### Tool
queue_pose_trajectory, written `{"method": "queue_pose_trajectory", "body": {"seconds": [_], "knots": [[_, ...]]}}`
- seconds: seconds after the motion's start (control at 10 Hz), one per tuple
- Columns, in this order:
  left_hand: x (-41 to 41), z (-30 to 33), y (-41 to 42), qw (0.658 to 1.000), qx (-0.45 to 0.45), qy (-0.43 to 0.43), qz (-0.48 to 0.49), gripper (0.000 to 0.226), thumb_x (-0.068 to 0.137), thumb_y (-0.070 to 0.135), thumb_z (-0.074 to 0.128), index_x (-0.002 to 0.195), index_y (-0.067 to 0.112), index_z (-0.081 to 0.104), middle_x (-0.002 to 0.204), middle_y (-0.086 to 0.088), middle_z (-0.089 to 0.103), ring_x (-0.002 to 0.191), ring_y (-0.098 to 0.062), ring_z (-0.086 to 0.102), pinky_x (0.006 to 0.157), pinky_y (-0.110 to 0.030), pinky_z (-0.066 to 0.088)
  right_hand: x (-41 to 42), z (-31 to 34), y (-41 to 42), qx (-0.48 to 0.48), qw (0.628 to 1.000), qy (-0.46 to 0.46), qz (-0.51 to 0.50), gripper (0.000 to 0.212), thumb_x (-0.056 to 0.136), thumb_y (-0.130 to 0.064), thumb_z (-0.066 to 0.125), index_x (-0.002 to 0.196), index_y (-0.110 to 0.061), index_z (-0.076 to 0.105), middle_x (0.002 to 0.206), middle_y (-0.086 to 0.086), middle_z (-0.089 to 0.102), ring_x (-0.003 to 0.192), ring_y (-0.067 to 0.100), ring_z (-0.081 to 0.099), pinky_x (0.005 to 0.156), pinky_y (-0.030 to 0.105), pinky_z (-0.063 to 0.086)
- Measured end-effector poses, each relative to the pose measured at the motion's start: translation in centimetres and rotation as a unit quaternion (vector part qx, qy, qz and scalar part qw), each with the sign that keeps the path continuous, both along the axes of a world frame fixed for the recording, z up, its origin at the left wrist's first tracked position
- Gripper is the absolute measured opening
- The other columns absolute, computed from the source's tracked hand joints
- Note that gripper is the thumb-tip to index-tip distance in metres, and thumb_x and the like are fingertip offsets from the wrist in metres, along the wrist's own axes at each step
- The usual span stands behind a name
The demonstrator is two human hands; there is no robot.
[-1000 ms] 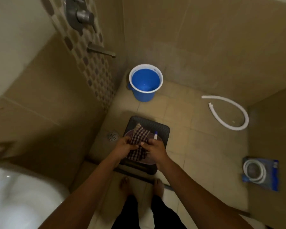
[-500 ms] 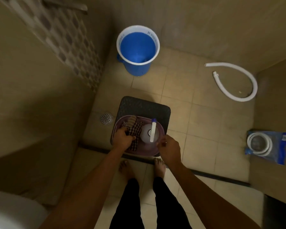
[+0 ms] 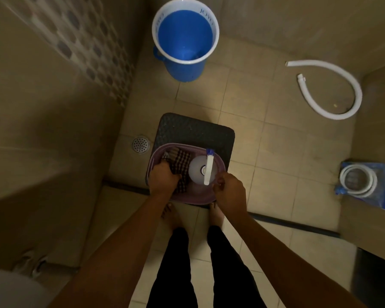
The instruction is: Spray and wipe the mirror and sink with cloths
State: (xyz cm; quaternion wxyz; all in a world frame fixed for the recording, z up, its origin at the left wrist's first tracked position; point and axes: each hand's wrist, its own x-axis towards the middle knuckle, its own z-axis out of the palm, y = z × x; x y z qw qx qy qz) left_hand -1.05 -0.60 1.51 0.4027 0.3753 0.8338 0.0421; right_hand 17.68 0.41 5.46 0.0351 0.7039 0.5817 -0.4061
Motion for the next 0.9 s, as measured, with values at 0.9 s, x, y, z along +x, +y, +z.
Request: {"method": "queue_pose_trajectory", "body": {"seconds": [0.9], "knots": [[4.6, 5.6, -10.1, 0.968, 0.093, 0.131, -0.191, 0.076, 0.100, 0.049, 0.037, 0.156, 0.011, 0.004, 0.165, -0.012, 0.007, 0.153, -0.025, 0.003, 0.120, -0.043, -0.001, 2.0, 5.1, -1.6, 0.054, 0.943, -0.057, 0.323, 0.074, 0.099, -0.041, 0.048, 0.158, -0.012, 0.013, 0.165, 0.011, 0.015, 0.153, 0.028, 0.012, 0.124, 0.044, 0.018]]}}
